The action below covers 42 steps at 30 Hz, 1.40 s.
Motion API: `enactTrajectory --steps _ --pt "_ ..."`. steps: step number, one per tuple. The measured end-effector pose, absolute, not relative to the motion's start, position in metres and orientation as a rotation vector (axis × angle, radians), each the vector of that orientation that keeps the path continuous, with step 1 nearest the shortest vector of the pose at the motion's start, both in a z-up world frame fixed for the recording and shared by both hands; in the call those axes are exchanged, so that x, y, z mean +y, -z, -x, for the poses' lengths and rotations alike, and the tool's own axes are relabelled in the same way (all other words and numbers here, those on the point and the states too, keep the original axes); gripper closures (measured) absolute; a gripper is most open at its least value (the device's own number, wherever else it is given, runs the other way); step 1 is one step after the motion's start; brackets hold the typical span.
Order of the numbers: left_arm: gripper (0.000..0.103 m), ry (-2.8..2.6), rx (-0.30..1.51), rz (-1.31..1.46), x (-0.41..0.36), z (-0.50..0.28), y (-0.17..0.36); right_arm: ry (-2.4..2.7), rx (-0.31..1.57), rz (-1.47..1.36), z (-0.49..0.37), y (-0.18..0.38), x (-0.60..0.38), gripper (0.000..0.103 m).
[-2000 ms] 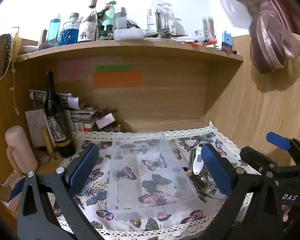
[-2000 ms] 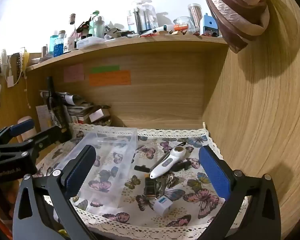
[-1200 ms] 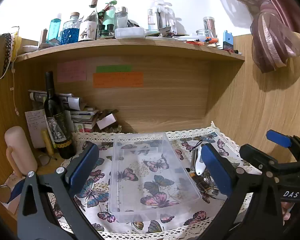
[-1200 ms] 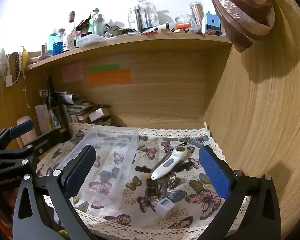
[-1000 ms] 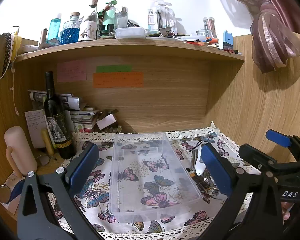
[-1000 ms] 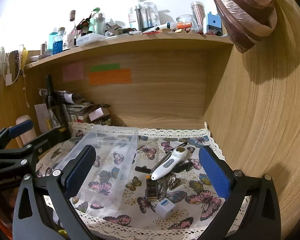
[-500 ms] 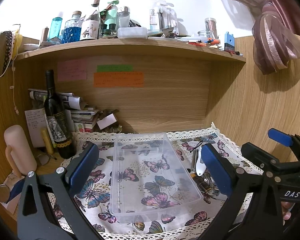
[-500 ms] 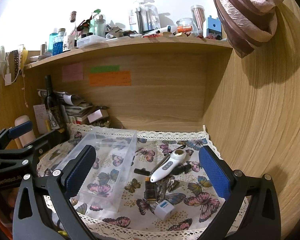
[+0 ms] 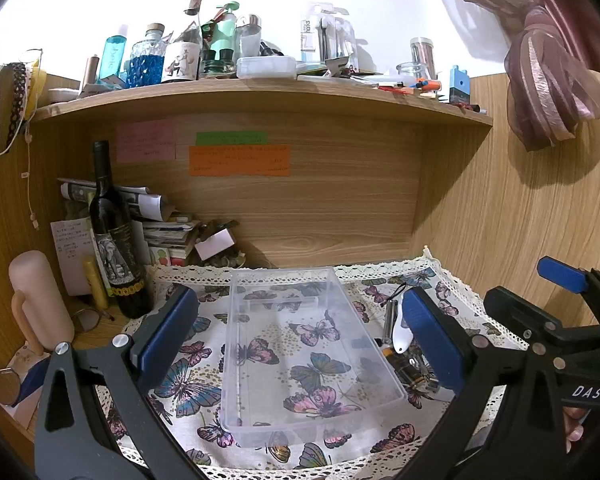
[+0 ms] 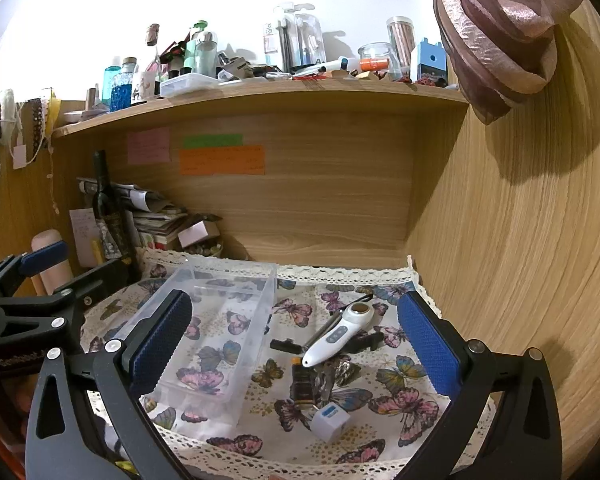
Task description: Organize rigid objects
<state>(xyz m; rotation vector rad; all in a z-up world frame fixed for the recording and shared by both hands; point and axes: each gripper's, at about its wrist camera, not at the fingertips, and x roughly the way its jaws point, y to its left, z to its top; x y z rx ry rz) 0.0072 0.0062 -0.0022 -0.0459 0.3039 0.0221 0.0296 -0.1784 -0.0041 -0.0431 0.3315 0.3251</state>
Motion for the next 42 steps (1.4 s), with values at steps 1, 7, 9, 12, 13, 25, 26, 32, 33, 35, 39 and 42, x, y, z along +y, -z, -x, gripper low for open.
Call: enactTrajectory --steps 1,7,9,12,13,25,26,32,33,35,39,42 --pt "0.0 -0.023 0.304 0.047 0.006 -0.007 0.002 -0.323 0.332 0.043 -0.03 0.004 -0.178 0.0" --pt "0.0 -0.028 0.302 0.046 0.006 -0.007 0.002 -0.318 0.331 0.045 -0.03 0.003 -0.178 0.0" --pt "0.0 -0.029 0.299 0.046 0.007 -0.006 0.001 -0.32 0.328 0.047 -0.029 0.003 -0.178 0.0" --pt "0.0 -0.028 0.297 0.049 0.007 -0.006 0.0 -0.319 0.325 0.048 -0.029 0.003 -0.179 0.0" --pt "0.0 -0.028 0.297 0.048 0.007 -0.006 0.0 -0.32 0.324 0.047 -0.029 0.003 -0.179 0.0" --pt "0.0 -0.022 0.298 0.039 0.006 -0.009 0.0 -0.318 0.327 0.045 -0.03 0.004 -0.18 0.0" --pt "0.0 -0.019 0.301 0.04 0.006 -0.01 0.0 -0.319 0.329 0.045 -0.031 0.004 -0.181 0.0" --pt "0.0 0.006 0.318 0.047 0.007 -0.017 0.006 -0.335 0.359 0.051 -0.04 0.007 -0.179 0.0" --pt "0.0 0.007 0.321 0.051 0.008 -0.019 0.007 -0.337 0.365 0.051 -0.043 0.007 -0.178 0.0" --pt "0.0 0.018 0.33 0.062 0.011 -0.022 0.009 -0.337 0.373 0.051 -0.047 0.008 -0.177 0.0" --pt "0.006 0.006 0.355 0.092 0.022 -0.033 0.014 -0.329 0.398 0.059 -0.059 0.012 -0.174 0.0" --pt "0.016 -0.02 0.388 0.079 0.028 -0.046 0.019 -0.341 0.427 0.063 -0.07 0.014 -0.17 0.01"
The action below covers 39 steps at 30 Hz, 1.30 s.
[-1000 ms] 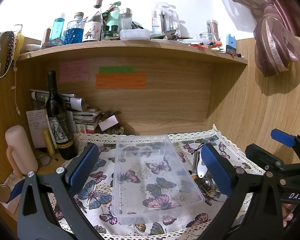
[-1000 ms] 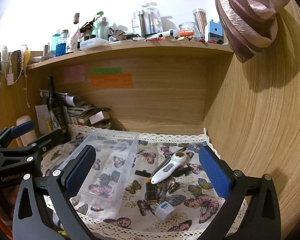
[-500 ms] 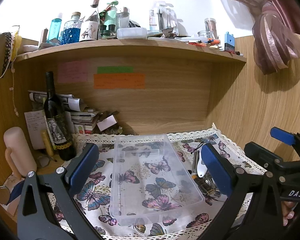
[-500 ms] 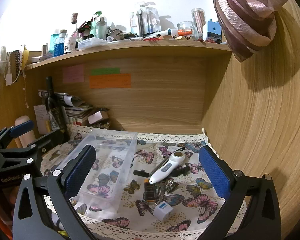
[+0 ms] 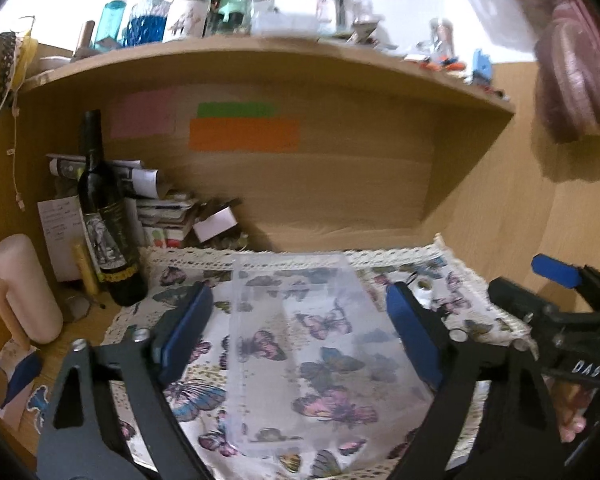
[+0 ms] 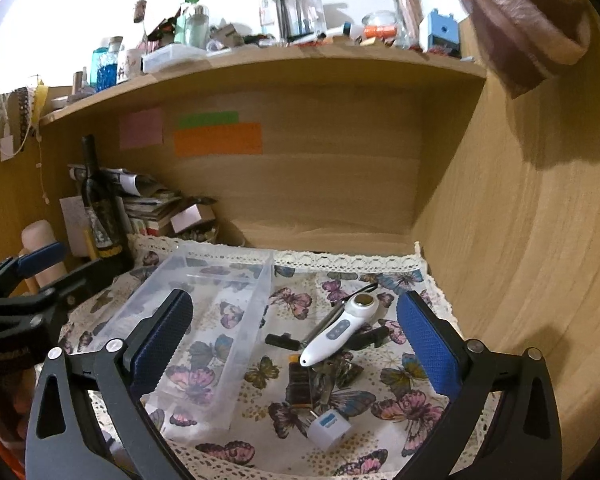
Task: Organize rigid objects
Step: 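Grasp the clear box rim with the left gripper while the right gripper approaches the white device, then grasp the white handheld device with the right gripper and lift it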
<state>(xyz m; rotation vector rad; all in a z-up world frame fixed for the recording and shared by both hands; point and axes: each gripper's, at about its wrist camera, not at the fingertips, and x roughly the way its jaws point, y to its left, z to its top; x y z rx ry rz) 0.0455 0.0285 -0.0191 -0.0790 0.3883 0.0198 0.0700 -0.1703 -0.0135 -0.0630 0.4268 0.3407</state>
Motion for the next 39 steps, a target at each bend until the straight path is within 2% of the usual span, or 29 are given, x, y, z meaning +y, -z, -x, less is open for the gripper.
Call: enactTrajectory --steps 4,6,7,8,12,14,18,20,25,34,39 --pt "0.027 -0.029 0.438 0.076 0.043 -0.064 0.026 -0.339 0.445 0.071 -0.081 0.015 -0.166 0.02" --pt "0.039 -0.034 0.462 0.083 0.052 -0.074 0.029 -0.324 0.453 0.077 -0.088 0.015 -0.165 0.024" --pt "0.05 -0.047 0.473 0.081 0.056 -0.078 0.03 -0.315 0.456 0.08 -0.091 0.016 -0.165 0.026" --pt "0.055 -0.062 0.488 0.075 0.06 -0.083 0.033 -0.306 0.462 0.082 -0.094 0.017 -0.166 0.026" --pt "0.06 -0.046 0.569 0.073 0.076 -0.105 0.044 -0.279 0.514 0.095 -0.112 0.022 -0.167 0.037" --pt "0.07 -0.024 0.626 0.086 0.084 -0.117 0.052 -0.258 0.547 0.109 -0.121 0.026 -0.166 0.042" --pt "0.077 0.001 0.712 0.12 0.098 -0.133 0.069 -0.219 0.615 0.111 -0.14 0.036 -0.168 0.044" --pt "0.085 0.011 0.757 0.136 0.104 -0.141 0.077 -0.207 0.648 0.111 -0.147 0.042 -0.169 0.045" --pt "0.089 0.068 0.786 0.127 0.105 -0.146 0.08 -0.203 0.763 0.116 -0.173 0.062 -0.177 0.054" --pt "0.09 0.145 0.879 0.143 0.104 -0.16 0.096 -0.188 0.93 0.134 -0.21 0.097 -0.177 0.057" --pt "0.09 0.127 0.857 0.122 0.099 -0.158 0.096 -0.195 1.003 0.141 -0.234 0.108 -0.178 0.06"
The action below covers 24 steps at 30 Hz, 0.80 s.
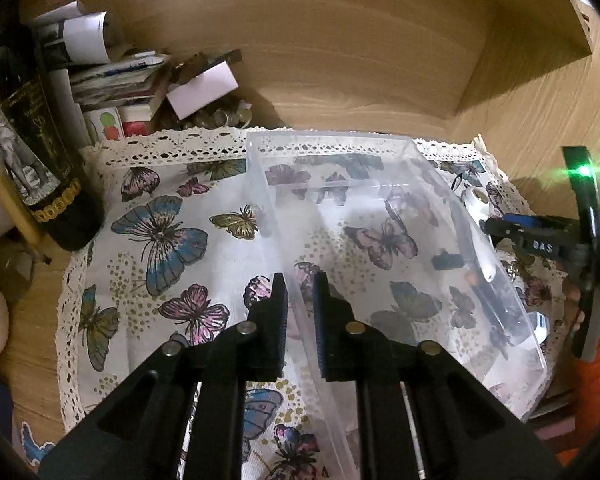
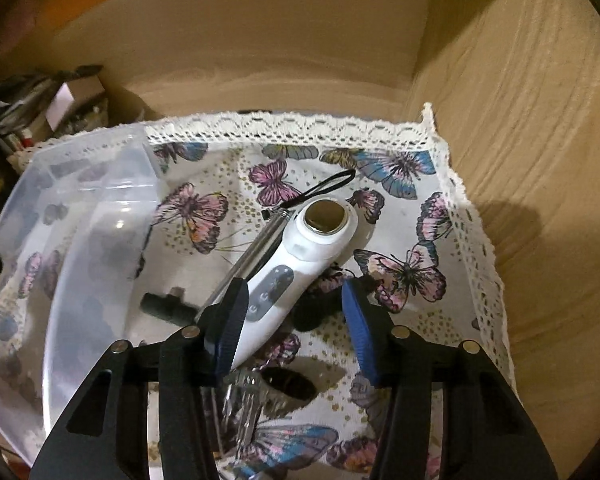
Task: Organize rigid objects
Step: 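Grasp the white handheld device with the right gripper and lift it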
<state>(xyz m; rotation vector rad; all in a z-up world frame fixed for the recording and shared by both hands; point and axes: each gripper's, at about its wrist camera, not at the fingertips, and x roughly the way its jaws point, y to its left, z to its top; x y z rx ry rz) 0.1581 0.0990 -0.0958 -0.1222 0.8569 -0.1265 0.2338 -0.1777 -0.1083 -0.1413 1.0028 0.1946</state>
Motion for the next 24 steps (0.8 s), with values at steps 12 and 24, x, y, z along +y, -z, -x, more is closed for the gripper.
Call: enactTrajectory --steps 12,24 --pt "0.091 0.109 0.852 0.109 0.097 -0.159 0.095 -0.215 1.125 0.109 -0.275 0.124 -0.177 0.062" --pt "0.091 0.107 0.852 0.104 0.098 -0.161 0.095 -0.21 1.141 0.142 -0.285 0.139 -0.165 0.075"
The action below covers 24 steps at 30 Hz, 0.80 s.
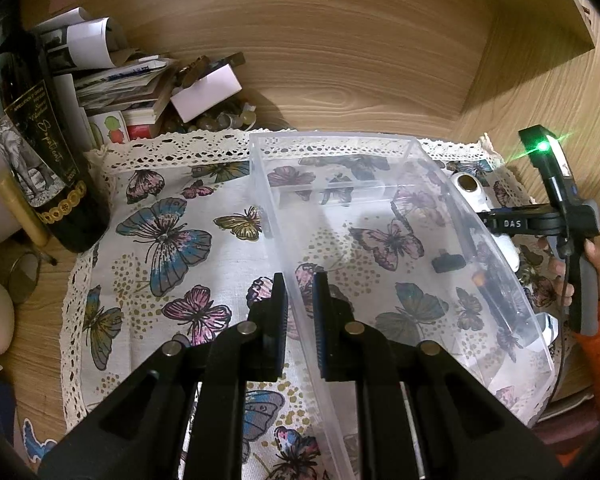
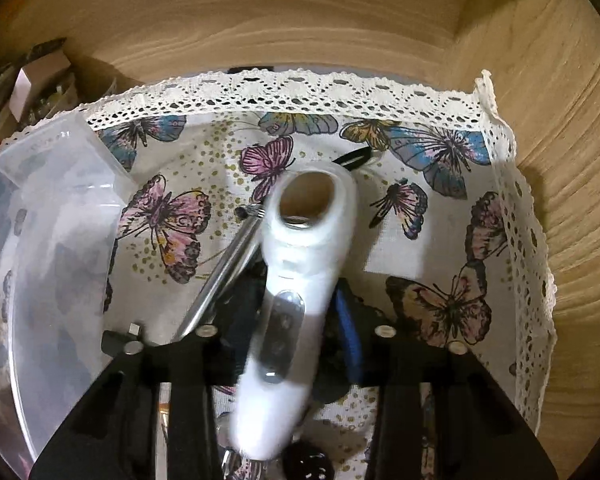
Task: Organize rigid objects
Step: 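Grasp the white handheld device with the right gripper and lift it, then lower the white device into the clear box and open the right gripper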
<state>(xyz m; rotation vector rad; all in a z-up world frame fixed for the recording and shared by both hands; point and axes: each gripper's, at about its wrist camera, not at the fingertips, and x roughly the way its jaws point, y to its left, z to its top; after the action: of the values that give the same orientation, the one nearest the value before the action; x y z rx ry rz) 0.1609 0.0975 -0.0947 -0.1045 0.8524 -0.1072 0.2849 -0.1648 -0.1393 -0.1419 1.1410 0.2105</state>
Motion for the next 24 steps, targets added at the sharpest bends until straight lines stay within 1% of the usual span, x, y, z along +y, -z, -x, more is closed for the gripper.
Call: enactTrajectory --steps 8,15,24 --pt "0.091 0.097 0.851 0.093 0.096 -0.16 0.095 -0.22 1.035 0.096 -0.252 0.1 -0.168 0.075" --pt "0.091 0.09 0.857 0.087 0.094 -0.161 0.096 -0.251 0.916 0.084 -0.222 0.054 -0.171 0.075" --pt "0.091 0.08 0.86 0.066 0.089 -0.161 0.096 -0.343 0.776 0.132 -0.19 0.02 -0.134 0.075"
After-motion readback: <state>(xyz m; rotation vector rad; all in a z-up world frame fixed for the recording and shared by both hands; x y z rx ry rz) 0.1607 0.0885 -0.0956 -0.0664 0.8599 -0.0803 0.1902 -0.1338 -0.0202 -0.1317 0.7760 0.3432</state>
